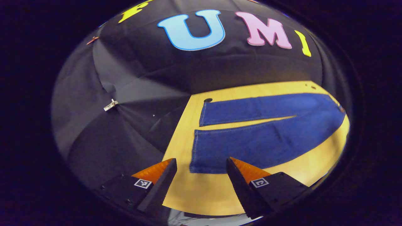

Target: Grasp the waist and the cuffs of the jeans and fold them to make the two legs overlap; first hold the waist and fold one-third of the jeans toward the cuffs, then hold the cuffs and fold the remaining one-third in the same direction to finish folding.

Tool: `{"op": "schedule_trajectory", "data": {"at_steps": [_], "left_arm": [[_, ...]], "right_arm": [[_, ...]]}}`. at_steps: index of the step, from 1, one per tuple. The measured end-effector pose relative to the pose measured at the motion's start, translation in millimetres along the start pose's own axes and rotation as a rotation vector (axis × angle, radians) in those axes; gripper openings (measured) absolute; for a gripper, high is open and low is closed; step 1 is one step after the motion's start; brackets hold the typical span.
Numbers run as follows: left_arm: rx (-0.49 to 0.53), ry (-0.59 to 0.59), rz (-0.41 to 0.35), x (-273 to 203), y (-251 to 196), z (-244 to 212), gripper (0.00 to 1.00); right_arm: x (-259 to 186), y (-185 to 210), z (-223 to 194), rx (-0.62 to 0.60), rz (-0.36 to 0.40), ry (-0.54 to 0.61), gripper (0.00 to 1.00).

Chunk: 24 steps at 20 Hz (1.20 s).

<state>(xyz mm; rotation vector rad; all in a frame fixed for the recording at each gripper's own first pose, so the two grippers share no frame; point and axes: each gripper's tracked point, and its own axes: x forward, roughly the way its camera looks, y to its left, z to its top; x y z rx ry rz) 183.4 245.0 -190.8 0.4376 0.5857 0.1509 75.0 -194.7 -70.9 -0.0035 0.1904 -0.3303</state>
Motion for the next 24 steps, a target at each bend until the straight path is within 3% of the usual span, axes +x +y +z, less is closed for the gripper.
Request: {"op": "schedule_trajectory", "data": {"at_steps": [3, 6, 9, 15, 18, 21, 22, 23, 24], "left_arm": [[0.364, 0.031, -0.010, 27, 17, -14, 0.98], [0.724, 0.045, -0.120, 57, 3, -33, 0.98], [0.949, 0.052, -0.190, 74, -10, -45, 0.97], [1.111, 0.057, -0.289, 105, -35, -51, 0.96], [1.137, 0.058, -0.314, 117, -43, -44, 0.78], [1.059, 0.128, -0.344, 121, -45, -47, 0.61], [1.027, 0.159, -0.360, 122, -45, -49, 0.61], [1.006, 0.182, -0.375, 123, -47, -52, 0.45], [0.996, 0.206, -0.391, 121, -51, -55, 0.38]], "right_arm": [[11, -14, -5, -0.012, -0.034, 0.012, 0.96], [17, -28, -16, -0.018, -0.074, 0.052, 0.97], [15, -43, -22, -0.050, -0.116, 0.077, 0.97], [8, -73, -39, -0.100, -0.191, 0.125, 0.94], [7, -89, -49, -0.111, -0.222, 0.146, 0.97], [10, -101, -60, -0.103, -0.245, 0.177, 0.97], [11, -104, -64, -0.109, -0.249, 0.185, 0.97], [13, -106, -70, -0.125, -0.248, 0.197, 0.97], [15, -110, -75, -0.149, -0.245, 0.205, 0.97]]}}
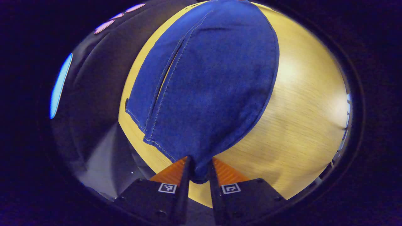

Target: Grasp the waist and the cuffs of the jeans and fold them to make the two legs overlap; first hold the waist and fold one-third of the jeans toward the cuffs, then hold the cuffs and fold the remaining one-third in the same direction to finish folding.

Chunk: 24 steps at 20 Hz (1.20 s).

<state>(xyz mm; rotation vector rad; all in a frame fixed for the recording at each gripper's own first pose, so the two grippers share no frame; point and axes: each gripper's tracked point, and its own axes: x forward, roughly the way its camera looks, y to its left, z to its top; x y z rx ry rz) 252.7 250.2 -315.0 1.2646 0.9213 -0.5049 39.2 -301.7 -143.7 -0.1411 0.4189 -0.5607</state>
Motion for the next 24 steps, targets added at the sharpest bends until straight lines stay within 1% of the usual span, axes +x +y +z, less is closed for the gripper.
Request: {"op": "schedule_trajectory", "data": {"at_steps": [1, 2, 3, 5, 7, 9, 11, 13, 14, 16, 17, 20, 21, 22, 23, 24], "left_arm": [[-0.006, 0.011, -0.015, -1, -1, -2, 0.27], [-0.015, 0.015, -0.026, 1, -2, -2, 0.23], [-0.030, 0.015, -0.035, -1, -3, -1, 0.14], [-0.059, 0.019, -0.036, 1, -2, 2, 0.07], [-0.056, 0.019, -0.040, 1, 0, 1, 0.06], [-0.057, 0.024, -0.035, 0, -1, 2, 0.06], [-0.050, 0.032, -0.019, 1, 0, 1, 0.06], [-0.043, 0.043, 0.004, 1, 1, 1, 0.06], [-0.047, 0.048, 0.010, 2, 2, 1, 0.06], [-0.059, 0.051, 0.015, 3, 0, 2, 0.06], [-0.059, 0.051, 0.015, 3, 1, 2, 0.06], [-0.056, 0.056, 0.017, 3, 1, 2, 0.06], [-0.051, 0.057, 0.015, 3, 2, 2, 0.06], [-0.047, 0.059, 0.013, 3, 2, 3, 0.06], [-0.043, 0.061, 0.012, 3, 1, 2, 0.06], [-0.040, 0.060, 0.012, 3, 1, 3, 0.06]], "right_arm": [[4, -3, -3, -0.034, 0.004, 0.000, 0.97], [7, -5, -6, -0.083, 0.012, -0.006, 0.94], [13, -10, -11, -0.143, 0.014, -0.009, 0.97], [31, -23, -22, -0.315, 0.021, -0.005, 0.97], [48, -30, -35, -0.499, 0.066, -0.004, 0.97], [62, -28, -58, -0.679, 0.168, 0.020, 0.97], [71, -23, -94, -0.892, 0.305, 0.058, 0.96], [74, -28, -126, -1.107, 0.393, 0.083, 0.96], [75, -31, -146, -1.189, 0.433, 0.108, 0.96], [82, -43, -187, -1.292, 0.492, 0.181, 0.96], [84, -50, -205, -1.321, 0.514, 0.223, 0.96], [100, -51, -229, -1.395, 0.540, 0.262, 0.96], [105, -50, -233, -1.424, 0.524, 0.278, 0.96], [114, -44, -229, -1.456, 0.515, 0.246, 0.96], [122, -38, -225, -1.479, 0.500, 0.213, 0.92], [126, -35, -225, -1.496, 0.493, 0.213, 0.90]]}}
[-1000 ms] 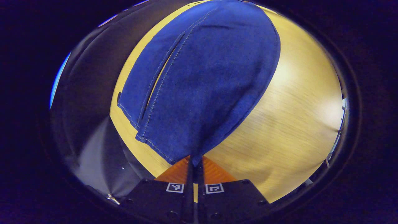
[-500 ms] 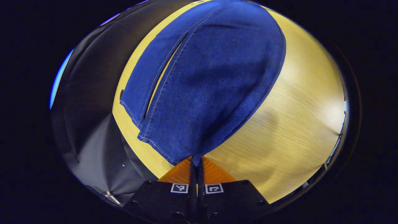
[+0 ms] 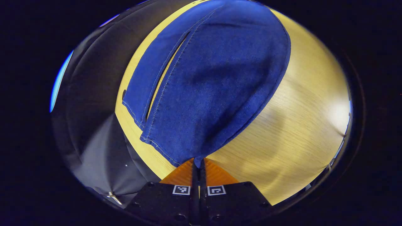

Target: Grasp the waist and the cuffs of the jeans and fold them to make the two legs overlap; first hold the waist and fold one-third of the jeans toward the cuffs, then hold the cuffs and fold the remaining one-third in the same direction to finish folding.

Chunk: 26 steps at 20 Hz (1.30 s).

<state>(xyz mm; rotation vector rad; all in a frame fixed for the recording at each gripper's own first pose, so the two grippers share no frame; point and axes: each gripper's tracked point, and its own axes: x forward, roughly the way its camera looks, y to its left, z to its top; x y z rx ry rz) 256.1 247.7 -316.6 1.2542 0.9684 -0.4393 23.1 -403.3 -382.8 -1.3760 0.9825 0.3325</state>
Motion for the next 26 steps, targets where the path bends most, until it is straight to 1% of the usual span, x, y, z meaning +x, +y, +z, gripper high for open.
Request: {"op": "schedule_trajectory", "data": {"at_steps": [2, 3, 4, 5, 6, 7, 8, 9, 11, 12, 13, 15, 17, 18, 19, 20, 22, 23, 25, 26], "left_arm": [[0.004, 0.000, 0.001, 1, 1, 0, 0.06], [0.004, -0.001, 0.001, 1, 1, 0, 0.06], [0.004, -0.004, 0.001, 1, 1, 0, 0.06], [0.003, -0.005, 0.002, 1, 1, 1, 0.06], [0.001, -0.005, 0.005, 1, 0, 1, 0.05], [0.001, -0.003, 0.012, 2, 1, 1, 0.05], [0.004, 0.000, 0.021, 2, 1, 0, 0.05], [0.010, 0.003, 0.034, 1, 2, 1, 0.06], [0.021, 0.017, 0.047, 1, 2, -1, 0.06], [0.004, 0.020, 0.039, 1, 0, -1, 0.05], [-0.027, 0.025, 0.020, 2, -3, -2, 0.06], [-0.066, 0.031, -0.034, 3, -11, 0, 0.06], [-0.033, 0.024, -0.116, 2, -14, 6, 0.06], [-0.055, 0.024, -0.154, 2, -10, 4, 0.06], [-0.100, 0.017, -0.176, 2, -9, 7, 0.06], [-0.144, 0.007, -0.178, -1, -4, 9, 0.06], [-0.190, -0.022, -0.170, -6, 4, 15, 0.06], [-0.216, -0.031, -0.175, -11, 13, 19, 0.06], [-0.292, -0.050, -0.147, -20, 42, 32, 0.06], [-0.338, -0.065, -0.132, -23, 60, 42, 0.06]], "right_arm": [[4, -3, 5, -0.031, -0.019, 0.002, 0.91], [8, -3, 6, -0.032, -0.013, 0.006, 0.91], [11, -3, 8, -0.020, 0.001, 0.013, 0.88], [16, 3, 8, 0.003, 0.039, 0.029, 0.86], [22, 6, 10, 0.013, 0.052, 0.036, 0.65], [25, -2, 14, 0.001, 0.037, 0.033, 0.45], [22, -4, 13, 0.004, 0.037, 0.040, 0.24], [21, -4, 9, 0.031, 0.042, 0.046, 0.26], [23, 1, 10, 0.100, 0.078, 0.029, 0.12], [22, 1, 10, 0.134, 0.106, 0.021, 0.07], [26, 2, 7, 0.146, 0.129, 0.018, 0.07], [25, 0, 6, 0.095, 0.133, -0.008, 0.07], [21, 0, 7, 0.038, 0.154, -0.039, 0.07], [21, -6, 9, 0.022, 0.163, -0.041, 0.06], [20, -14, 10, 0.028, 0.161, -0.028, 0.07], [17, -21, 10, 0.053, 0.159, -0.031, 0.06], [8, -48, 10, 0.101, 0.125, -0.048, 0.06], [6, -69, 10, 0.112, 0.089, -0.055, 0.07], [7, -118, 19, 0.142, 0.028, -0.072, 0.07], [10, -140, 24, 0.175, -0.001, -0.083, 0.06]]}}
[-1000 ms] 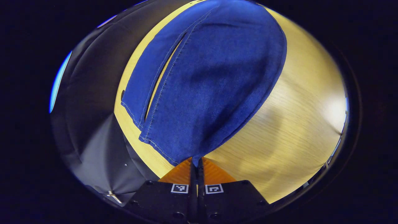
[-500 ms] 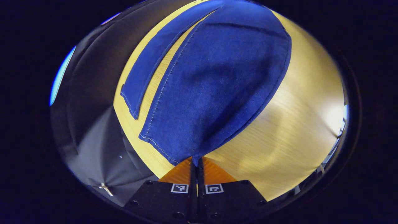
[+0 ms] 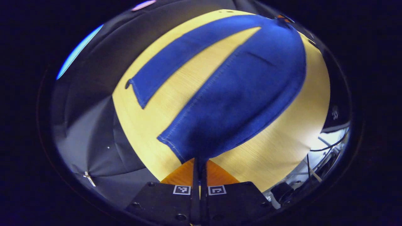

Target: Grasp the waist and the cuffs of the jeans and fold them to make the two legs overlap; first hold the waist and fold one-third of the jeans toward the cuffs, then hold the cuffs and fold the remaining one-third in the same direction to finish folding.

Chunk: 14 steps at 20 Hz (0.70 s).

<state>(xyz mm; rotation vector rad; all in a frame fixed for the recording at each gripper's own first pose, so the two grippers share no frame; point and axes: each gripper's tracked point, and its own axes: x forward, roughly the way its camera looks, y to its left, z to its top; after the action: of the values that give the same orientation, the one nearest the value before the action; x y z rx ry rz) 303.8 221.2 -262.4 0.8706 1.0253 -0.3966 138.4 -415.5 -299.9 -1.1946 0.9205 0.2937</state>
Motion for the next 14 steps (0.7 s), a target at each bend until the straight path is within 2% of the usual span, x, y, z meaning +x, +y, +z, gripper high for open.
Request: {"op": "schedule_trajectory", "data": {"at_steps": [5, 6, 7, 8, 12, 14], "left_arm": [[-0.301, -0.054, 0.036, 0, 82, 80, 0.06], [-0.377, -0.063, 0.039, 3, 95, 95, 0.10], [-0.446, -0.071, 0.039, 6, 106, 110, 0.06], [-0.496, -0.076, 0.044, 8, 116, 126, 0.06], [-0.633, -0.058, 0.046, 58, 147, 168, 0.06], [-0.670, -0.039, 0.070, 82, 153, 179, 0.06]], "right_arm": [[18, -99, 19, 0.301, -0.094, -0.002, 0.06], [25, -112, 13, 0.379, -0.101, 0.021, 0.07], [35, -127, 13, 0.459, -0.106, 0.033, 0.06], [42, -142, 14, 0.551, -0.113, 0.047, 0.07], [37, -180, 24, 0.772, -0.142, 0.101, 0.06], [22, -195, 28, 0.905, -0.114, 0.110, 0.06]]}}
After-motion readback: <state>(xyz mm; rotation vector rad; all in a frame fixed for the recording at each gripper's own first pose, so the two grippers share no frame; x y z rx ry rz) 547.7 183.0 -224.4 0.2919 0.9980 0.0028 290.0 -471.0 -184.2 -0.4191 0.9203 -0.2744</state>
